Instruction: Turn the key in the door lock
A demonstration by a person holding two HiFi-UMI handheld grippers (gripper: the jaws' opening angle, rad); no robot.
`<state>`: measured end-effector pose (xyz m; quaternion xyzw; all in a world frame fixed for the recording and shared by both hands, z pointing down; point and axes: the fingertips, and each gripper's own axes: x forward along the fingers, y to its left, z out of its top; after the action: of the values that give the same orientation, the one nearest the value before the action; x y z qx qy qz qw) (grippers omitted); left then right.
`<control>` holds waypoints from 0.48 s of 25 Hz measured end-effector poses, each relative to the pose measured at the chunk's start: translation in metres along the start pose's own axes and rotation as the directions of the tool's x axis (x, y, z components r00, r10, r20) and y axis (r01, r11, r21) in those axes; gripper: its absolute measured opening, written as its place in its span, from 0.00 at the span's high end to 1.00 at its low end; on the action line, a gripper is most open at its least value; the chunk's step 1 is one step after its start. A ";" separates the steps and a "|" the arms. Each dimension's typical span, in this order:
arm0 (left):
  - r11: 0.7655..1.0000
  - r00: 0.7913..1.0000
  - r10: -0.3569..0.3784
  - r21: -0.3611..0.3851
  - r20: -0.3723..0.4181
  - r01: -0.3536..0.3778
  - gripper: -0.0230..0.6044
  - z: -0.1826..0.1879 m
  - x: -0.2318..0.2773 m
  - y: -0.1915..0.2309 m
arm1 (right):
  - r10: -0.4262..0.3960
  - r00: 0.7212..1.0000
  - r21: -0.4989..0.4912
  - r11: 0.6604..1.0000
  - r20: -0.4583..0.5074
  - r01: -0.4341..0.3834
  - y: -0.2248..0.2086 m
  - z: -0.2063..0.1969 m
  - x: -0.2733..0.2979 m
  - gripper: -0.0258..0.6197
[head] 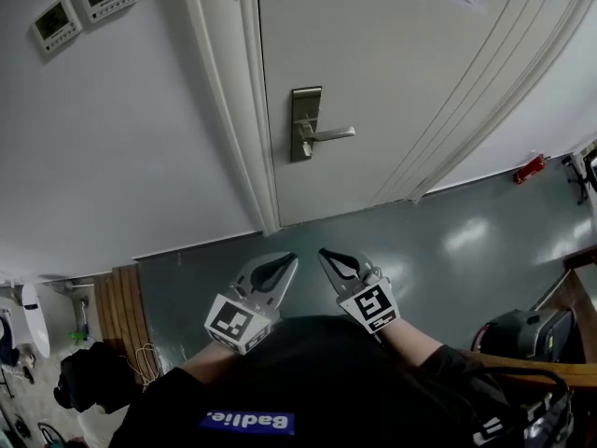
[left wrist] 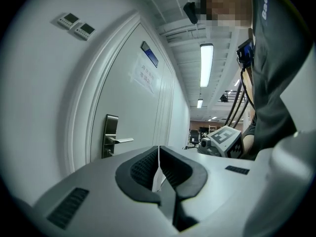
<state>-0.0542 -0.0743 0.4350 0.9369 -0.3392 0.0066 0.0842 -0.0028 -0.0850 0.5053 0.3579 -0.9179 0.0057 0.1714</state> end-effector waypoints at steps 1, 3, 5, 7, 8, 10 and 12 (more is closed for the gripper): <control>1.000 1.000 -0.015 0.004 -0.003 0.015 0.94 0.001 0.002 0.011 | -0.031 0.999 -0.010 0.999 -0.011 0.031 -0.010 0.002 0.012 0.96; 0.999 0.999 -0.034 -0.001 -0.017 0.034 0.94 -0.002 0.007 0.029 | -0.088 0.995 -0.028 0.996 -0.037 0.087 -0.031 0.004 0.033 0.96; 0.999 0.998 -0.044 -0.022 -0.037 0.043 0.94 -0.005 0.014 0.040 | -0.132 0.989 -0.047 0.991 -0.068 0.129 -0.052 0.002 0.049 0.96; 0.998 0.997 -0.051 -0.024 -0.052 0.050 0.94 -0.006 0.020 0.047 | -0.160 0.982 -0.069 0.986 -0.095 0.154 -0.073 0.001 0.064 0.96; 0.999 0.998 -0.045 -0.023 -0.049 0.044 0.94 -0.006 0.024 0.052 | -0.169 0.980 -0.082 0.984 -0.106 0.161 -0.083 0.000 0.071 0.96; 0.999 0.999 -0.018 -0.030 -0.037 0.017 0.94 -0.005 0.033 0.064 | -0.179 0.976 -0.114 0.980 -0.124 0.165 -0.102 -0.004 0.086 0.96; 0.999 0.999 0.011 -0.037 -0.043 -0.012 0.94 -0.002 0.041 0.071 | -0.182 0.973 -0.141 0.977 -0.141 0.162 -0.120 -0.008 0.101 0.95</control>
<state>-0.0674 -0.1537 0.4511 0.9329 -0.3427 0.0207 0.1089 0.0095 -0.2390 0.5321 0.4230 -0.8659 -0.0410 0.2640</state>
